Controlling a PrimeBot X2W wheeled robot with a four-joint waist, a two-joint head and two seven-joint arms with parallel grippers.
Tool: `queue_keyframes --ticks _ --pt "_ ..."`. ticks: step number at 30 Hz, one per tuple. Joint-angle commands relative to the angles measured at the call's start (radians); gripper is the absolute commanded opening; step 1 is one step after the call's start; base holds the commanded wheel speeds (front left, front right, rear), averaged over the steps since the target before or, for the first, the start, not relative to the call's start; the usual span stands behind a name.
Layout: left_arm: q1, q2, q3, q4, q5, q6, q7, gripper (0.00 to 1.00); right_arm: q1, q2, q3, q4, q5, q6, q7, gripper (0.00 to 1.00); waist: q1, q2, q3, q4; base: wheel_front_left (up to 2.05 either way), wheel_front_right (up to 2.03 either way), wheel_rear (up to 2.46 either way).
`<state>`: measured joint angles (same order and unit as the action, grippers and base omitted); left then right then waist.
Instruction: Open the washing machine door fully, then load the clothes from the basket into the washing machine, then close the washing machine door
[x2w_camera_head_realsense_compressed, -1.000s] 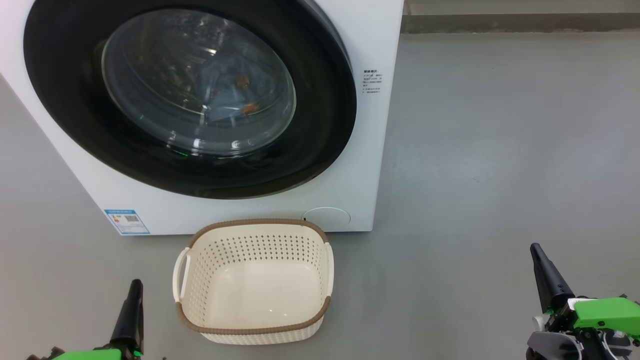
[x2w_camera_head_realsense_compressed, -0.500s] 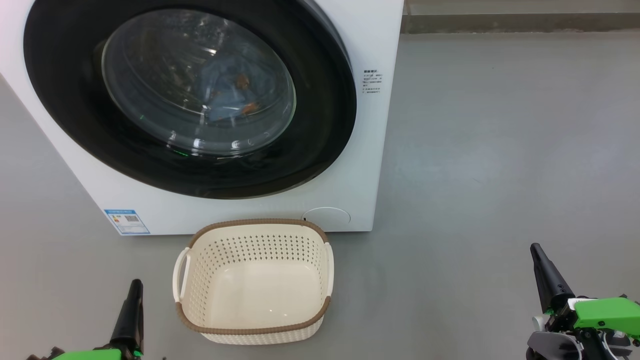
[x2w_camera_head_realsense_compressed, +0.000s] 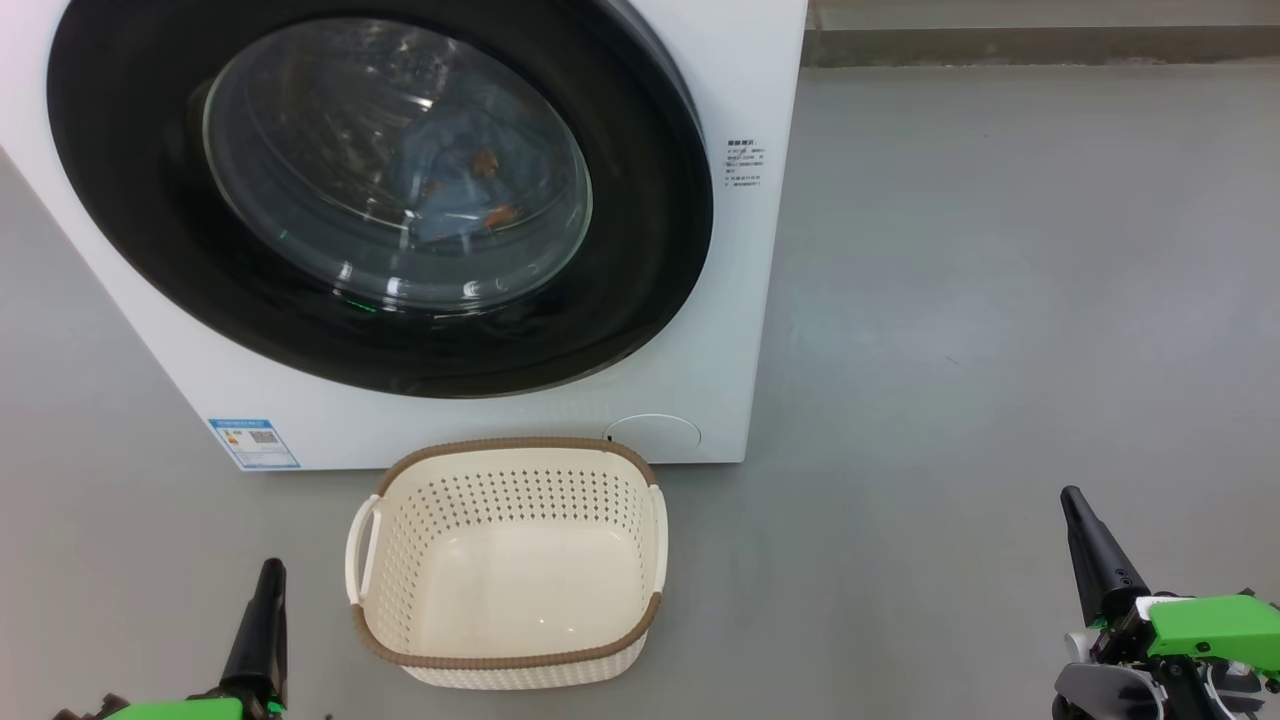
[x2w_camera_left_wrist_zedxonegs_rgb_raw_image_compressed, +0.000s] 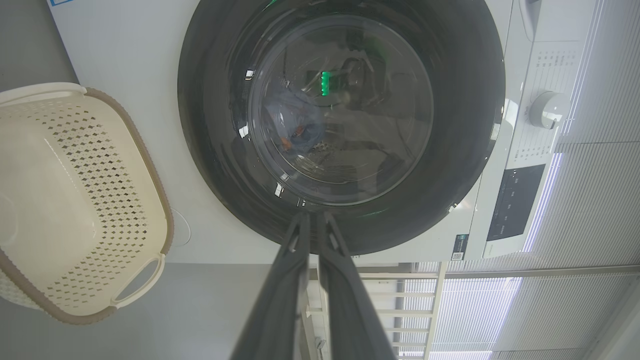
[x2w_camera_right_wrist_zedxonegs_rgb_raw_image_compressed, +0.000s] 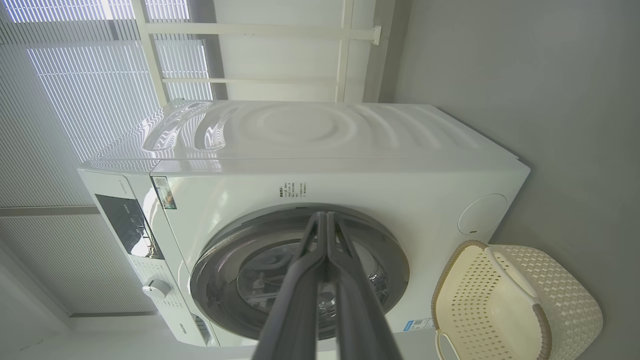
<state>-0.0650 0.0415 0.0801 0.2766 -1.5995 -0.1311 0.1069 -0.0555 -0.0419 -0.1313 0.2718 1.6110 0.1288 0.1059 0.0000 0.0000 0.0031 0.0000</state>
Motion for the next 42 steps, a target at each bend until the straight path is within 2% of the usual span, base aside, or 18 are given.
queue_keyframes --ticks 1,42 --pt "-0.043 0.009 0.034 -0.032 -0.009 0.000 0.006 0.00 -0.052 -0.011 0.020 -0.027 -0.001 0.002 0.005 0.00 0.0000 0.0000 0.000 0.000 0.00 0.00 0.00" --pt "-0.043 0.009 0.034 -0.032 -0.009 0.000 0.006 0.00 -0.052 -0.010 0.018 -0.027 -0.002 0.002 0.007 0.00 0.0000 0.0000 0.000 0.000 0.00 0.00 0.00"
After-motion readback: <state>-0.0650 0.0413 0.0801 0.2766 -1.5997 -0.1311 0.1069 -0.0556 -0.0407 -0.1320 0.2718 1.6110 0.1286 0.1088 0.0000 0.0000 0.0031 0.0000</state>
